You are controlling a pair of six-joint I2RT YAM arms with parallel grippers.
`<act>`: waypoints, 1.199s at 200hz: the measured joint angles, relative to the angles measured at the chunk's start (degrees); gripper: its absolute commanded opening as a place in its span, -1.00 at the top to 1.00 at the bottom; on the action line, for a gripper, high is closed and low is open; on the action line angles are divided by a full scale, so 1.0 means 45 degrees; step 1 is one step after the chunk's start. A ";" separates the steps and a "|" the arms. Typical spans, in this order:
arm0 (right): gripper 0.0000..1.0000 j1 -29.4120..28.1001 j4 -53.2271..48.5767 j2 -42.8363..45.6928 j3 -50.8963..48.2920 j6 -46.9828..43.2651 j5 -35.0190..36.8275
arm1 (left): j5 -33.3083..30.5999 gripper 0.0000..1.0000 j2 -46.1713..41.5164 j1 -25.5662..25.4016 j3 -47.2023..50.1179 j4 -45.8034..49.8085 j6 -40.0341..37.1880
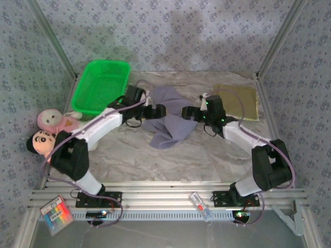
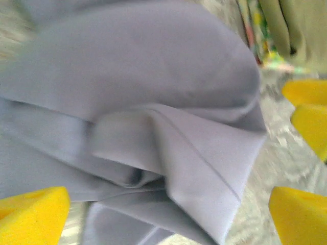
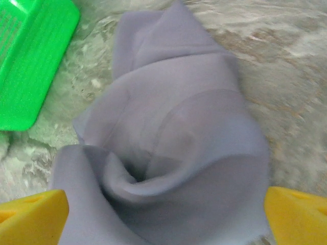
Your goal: Fold and stack the skirts
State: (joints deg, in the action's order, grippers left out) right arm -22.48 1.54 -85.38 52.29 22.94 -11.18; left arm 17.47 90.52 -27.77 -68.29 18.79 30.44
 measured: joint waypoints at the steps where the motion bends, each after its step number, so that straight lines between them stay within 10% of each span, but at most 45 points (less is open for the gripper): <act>1: -1.00 -0.0049 -0.0049 -0.0034 0.0063 -0.0068 0.0019 | -0.0034 -1.00 -0.0044 0.0044 0.0044 -0.0039 0.0039; 92: -0.23 -0.4046 -0.6776 -0.5882 0.8830 -0.4303 0.3546 | -0.1996 -0.99 -0.0321 0.2084 0.1724 -0.0102 0.2987; 129: 0.20 -0.4299 -0.9126 -0.7519 1.0613 -0.4721 0.4838 | -0.1311 -0.70 0.0933 0.2254 0.1180 0.0291 0.3157; 167: 0.94 -0.3934 -0.9369 -0.6839 0.9248 -0.4250 0.5479 | -0.0408 -0.44 0.2205 0.2239 0.0282 0.0559 0.3007; 240: 1.00 -0.1875 -0.5275 -0.1579 0.2365 -0.3249 0.2628 | 0.0884 0.10 0.5197 0.1316 -0.2861 0.1681 0.1996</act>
State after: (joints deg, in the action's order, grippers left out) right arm -30.92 -22.20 -92.49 62.94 8.32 0.64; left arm 21.45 113.91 -21.85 -81.17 26.35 39.42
